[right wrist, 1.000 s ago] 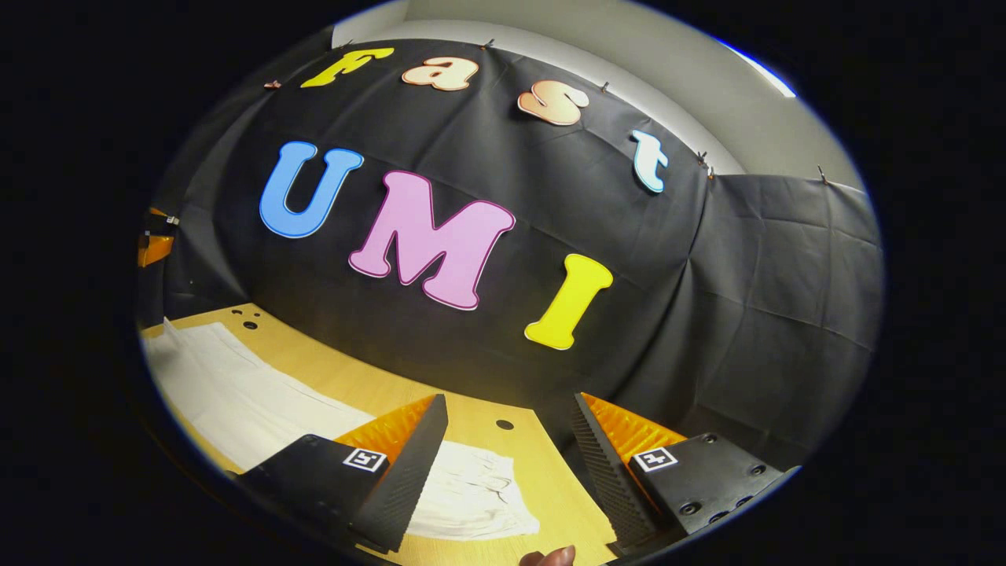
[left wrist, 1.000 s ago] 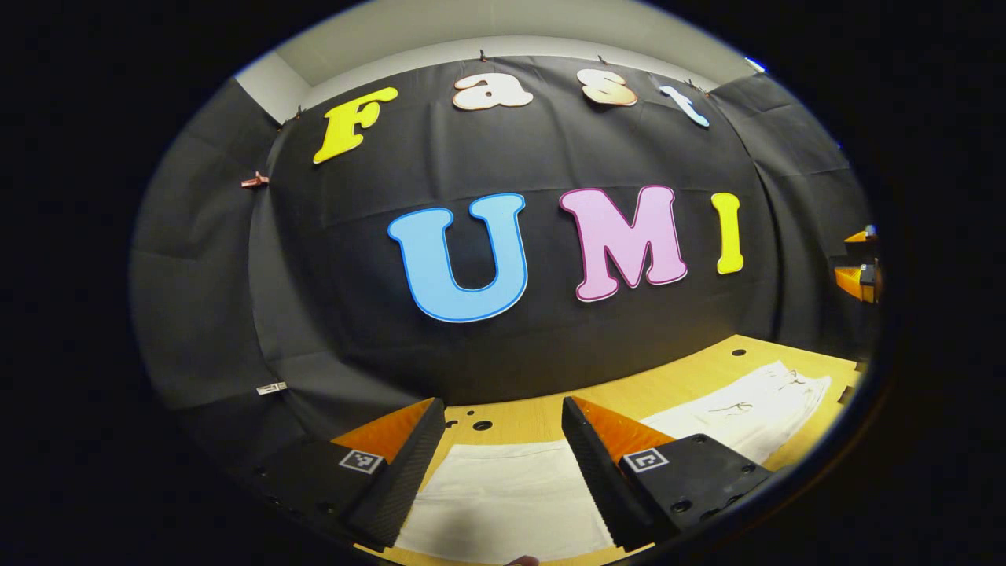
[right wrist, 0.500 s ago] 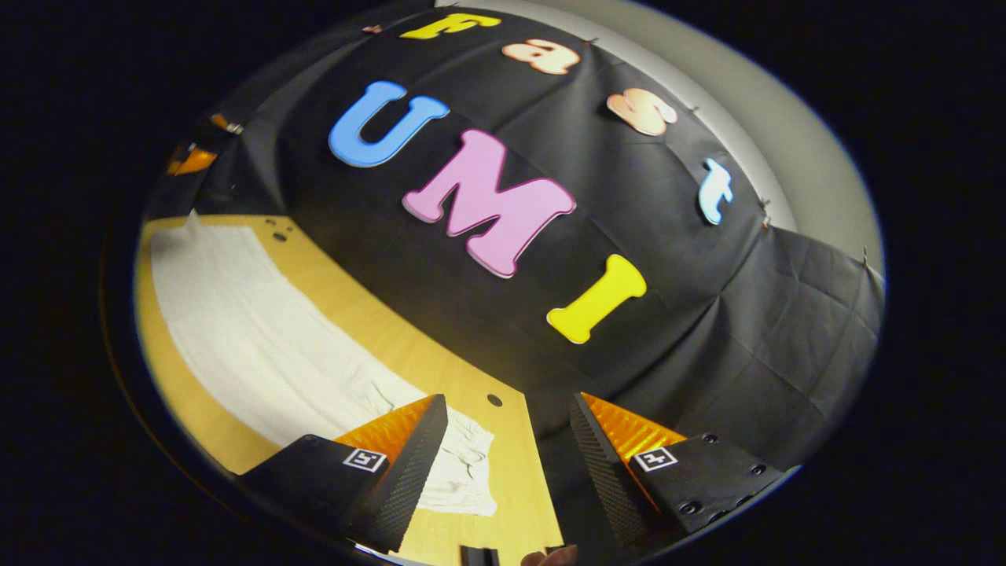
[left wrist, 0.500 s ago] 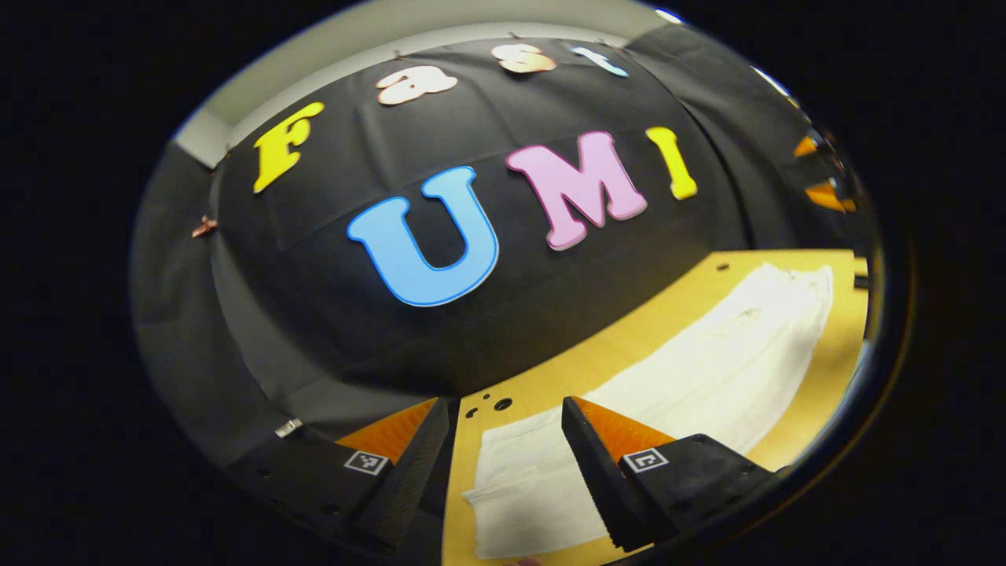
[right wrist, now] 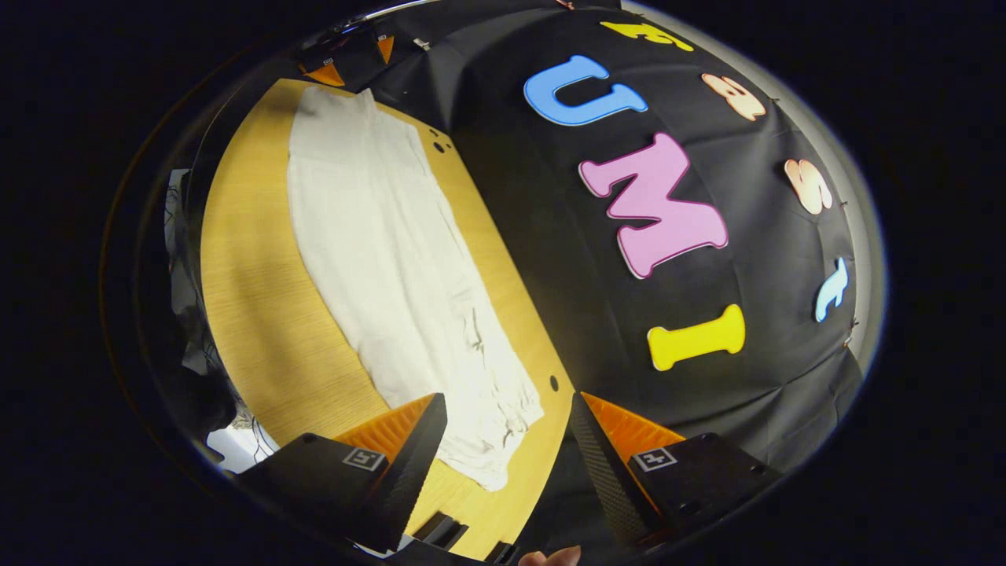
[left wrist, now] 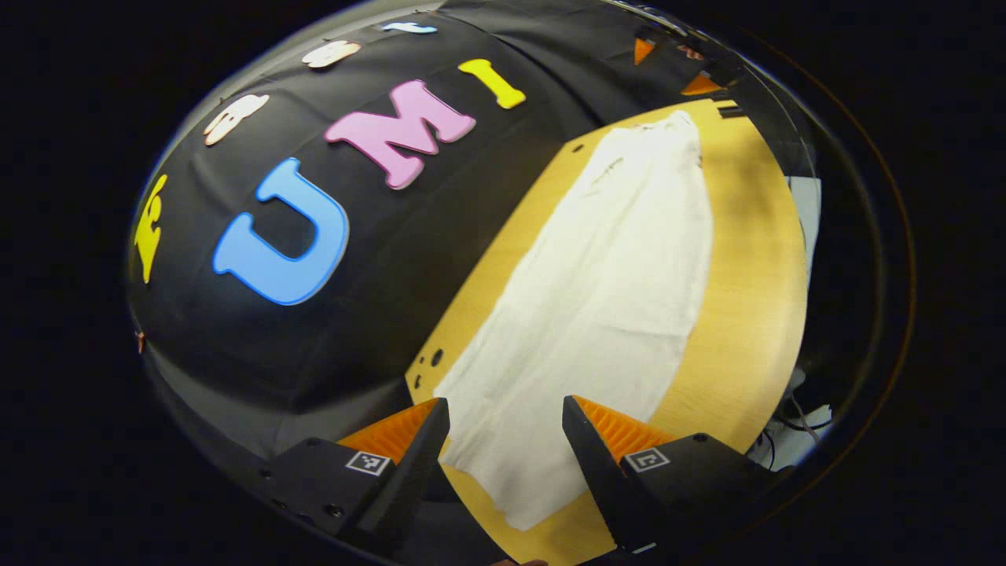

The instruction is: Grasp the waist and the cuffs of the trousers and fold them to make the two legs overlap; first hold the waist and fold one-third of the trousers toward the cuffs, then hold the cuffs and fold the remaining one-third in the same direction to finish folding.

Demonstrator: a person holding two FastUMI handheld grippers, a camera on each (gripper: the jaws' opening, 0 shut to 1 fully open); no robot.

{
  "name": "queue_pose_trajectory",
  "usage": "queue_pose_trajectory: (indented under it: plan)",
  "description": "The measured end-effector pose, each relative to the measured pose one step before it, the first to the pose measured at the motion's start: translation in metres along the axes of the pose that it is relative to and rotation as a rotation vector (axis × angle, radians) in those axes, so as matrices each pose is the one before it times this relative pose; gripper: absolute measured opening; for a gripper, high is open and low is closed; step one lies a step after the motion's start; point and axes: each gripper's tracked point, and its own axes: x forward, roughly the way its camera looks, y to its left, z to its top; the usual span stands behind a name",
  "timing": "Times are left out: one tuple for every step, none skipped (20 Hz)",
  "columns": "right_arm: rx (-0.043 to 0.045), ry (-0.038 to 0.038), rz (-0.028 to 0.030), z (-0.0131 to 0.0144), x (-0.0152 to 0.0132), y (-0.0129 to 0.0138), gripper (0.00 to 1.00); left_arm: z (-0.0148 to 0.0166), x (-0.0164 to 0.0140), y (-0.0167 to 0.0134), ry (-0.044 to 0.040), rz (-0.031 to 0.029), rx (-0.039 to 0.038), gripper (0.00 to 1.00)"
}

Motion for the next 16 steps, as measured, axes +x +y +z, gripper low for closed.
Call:
queue_pose_trajectory:
  plan:
    - [-0.00429,0.01412,0.01698,-0.0091,0.00226,0.00422,0.98,-0.00993,0.00573,-0.01088,0.0292,-0.03835,0.01828,0.92]
    - [-0.00881,0.01393,0.01539,-0.00733,0.00351,0.00213,0.98,-0.0104,0.00439,-0.00924,0.02555,-0.03424,0.0232,0.92]
    - [-0.01115,0.01243,0.01604,-0.00861,0.00207,0.00228,0.98,-0.0076,0.00411,-0.00853,0.02456,-0.03315,0.02501,0.93]
    - [-0.01141,0.01034,0.01404,-0.00739,0.00049,0.00172,0.98,-0.00713,0.00345,-0.00971,0.02394,-0.03859,0.02227,0.93]
    - [-0.00728,0.0099,0.01529,-0.00705,0.00125,0.00218,0.98,-0.0069,0.00553,-0.00945,0.02048,-0.03587,0.02174,0.93]
    - [-0.00589,0.00977,0.01304,-0.00741,0.00153,0.00167,0.97,-0.00604,0.00344,-0.00377,0.0187,-0.0251,0.02462,0.92]
    - [-0.00513,0.01109,0.01197,-0.00577,0.00238,0.00109,0.98,-0.0071,0.00159,-0.00161,0.02041,-0.01835,0.02388,0.93]
    - [-0.00309,0.00702,0.00654,-0.00453,0.00214,0.00096,0.98,-0.00403,0.00354,-0.00115,0.01656,-0.01281,0.02228,0.92]
    - [-0.0023,0.00604,0.00703,-0.0042,0.00203,0.00104,0.98,-0.00529,0.00376,-0.00055,0.01554,-0.0168,0.02435,0.93]
    - [-0.00282,0.00475,0.00543,-0.00327,0.00307,0.00178,0.98,-0.00557,0.0048,0.00065,0.01776,-0.01813,0.02726,0.92]
    - [-0.00287,0.00432,0.00652,-0.00294,0.00318,0.00156,0.98,-0.00546,0.00438,-0.00053,0.02185,-0.01729,0.02897,0.92]
    - [-0.00312,0.00372,0.0052,-0.00237,0.00258,0.00134,0.98,-0.00065,0.00322,0.00392,0.0018,0.00116,0.03256,0.93]
    - [-0.00261,0.00277,0.00454,-0.00233,0.0021,0.00076,0.98,-0.00019,0.00313,0.00506,0.00011,-0.00289,0.02637,0.91]
    - [-0.00166,0.00168,0.00456,-0.00171,0.00202,0.00106,0.98,0.00101,0.00398,0.00466,0.00199,-0.00499,0.01332,0.9]
    - [-0.00243,0.00205,0.00272,-0.0009,0.00275,0.0004,0.98,-0.00315,0.00609,0.00345,0.00888,-0.01661,0.00215,0.9]
    - [-0.00135,0.0022,0.00167,0.00007,0.00169,-0.00013,0.98,-0.00074,0.00761,0.00316,0.01301,-0.00801,-0.00189,0.88]
